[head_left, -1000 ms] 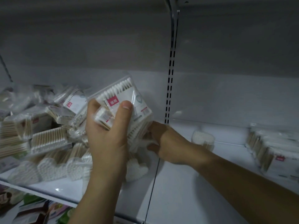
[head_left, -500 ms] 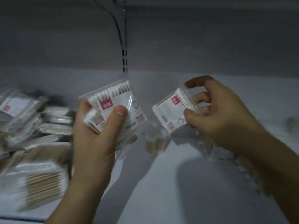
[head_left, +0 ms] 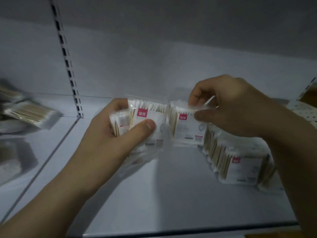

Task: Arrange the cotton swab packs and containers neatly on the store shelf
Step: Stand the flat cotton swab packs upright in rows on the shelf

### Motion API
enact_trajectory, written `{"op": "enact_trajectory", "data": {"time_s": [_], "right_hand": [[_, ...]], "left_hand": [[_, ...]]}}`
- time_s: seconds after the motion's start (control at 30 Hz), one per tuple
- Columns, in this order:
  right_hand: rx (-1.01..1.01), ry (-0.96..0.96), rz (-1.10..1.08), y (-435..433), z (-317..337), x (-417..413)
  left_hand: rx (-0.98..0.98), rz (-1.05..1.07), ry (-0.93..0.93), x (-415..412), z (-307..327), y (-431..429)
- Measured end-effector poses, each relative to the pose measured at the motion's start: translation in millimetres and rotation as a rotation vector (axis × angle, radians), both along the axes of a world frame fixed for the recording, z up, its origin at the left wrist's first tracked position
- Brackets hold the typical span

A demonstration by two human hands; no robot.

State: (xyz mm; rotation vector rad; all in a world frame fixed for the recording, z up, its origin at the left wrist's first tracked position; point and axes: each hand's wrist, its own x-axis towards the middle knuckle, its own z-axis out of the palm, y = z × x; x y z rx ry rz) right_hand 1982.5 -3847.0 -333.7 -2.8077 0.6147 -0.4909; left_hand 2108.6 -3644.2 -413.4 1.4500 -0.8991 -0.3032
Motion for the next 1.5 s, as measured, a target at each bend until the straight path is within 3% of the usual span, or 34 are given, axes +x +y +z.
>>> {"op": "enact_trajectory", "data": {"time_s": [0.27, 0.77, 0.9, 1.03, 1.1, 1.2, 1.37, 1.5], "right_hand": [[-0.083, 0.112, 0.028, -3.7, -19.9, -1.9], [-0.390, 0.113, -0.014, -6.1, -41.2, -1.6], [-0.286, 0.108, 0.031, -10.1, -38.6, -5.4], [-0.018, -0.230, 0.207, -1.5, -23.2, -9.2], [0.137, -0.228, 0.298, 10.4, -20.0, -6.5], [0.179, -0.170, 0.326, 23.1, -21.3, -0.6], [0.312, -0.337, 0.331, 9.0, -14.2, -14.0], [0.234, -0.280, 0.222, -0.6, -13.2, -37.4]], "left_hand": [[-0.058, -0.030, 0.203, 13.2, -3.0, -27.8], [-0.060, -0.147, 0.181, -0.5, -15.5, -28.1], [-0.049, -0.177, 0.187, -1.0, -17.7, -24.9], [-0.035, -0.194, 0.219, -1.7, -17.1, -22.5], [-0.049, -0.199, 0.231, -2.9, -16.8, -21.1], [-0.055, -0.204, 0.217, -3.6, -16.1, -19.6], [-0.061, -0.070, 0.214, 4.5, -17.0, -15.6], [-0.005, -0.017, 0.132, 5.0, -16.8, -9.7]]}}
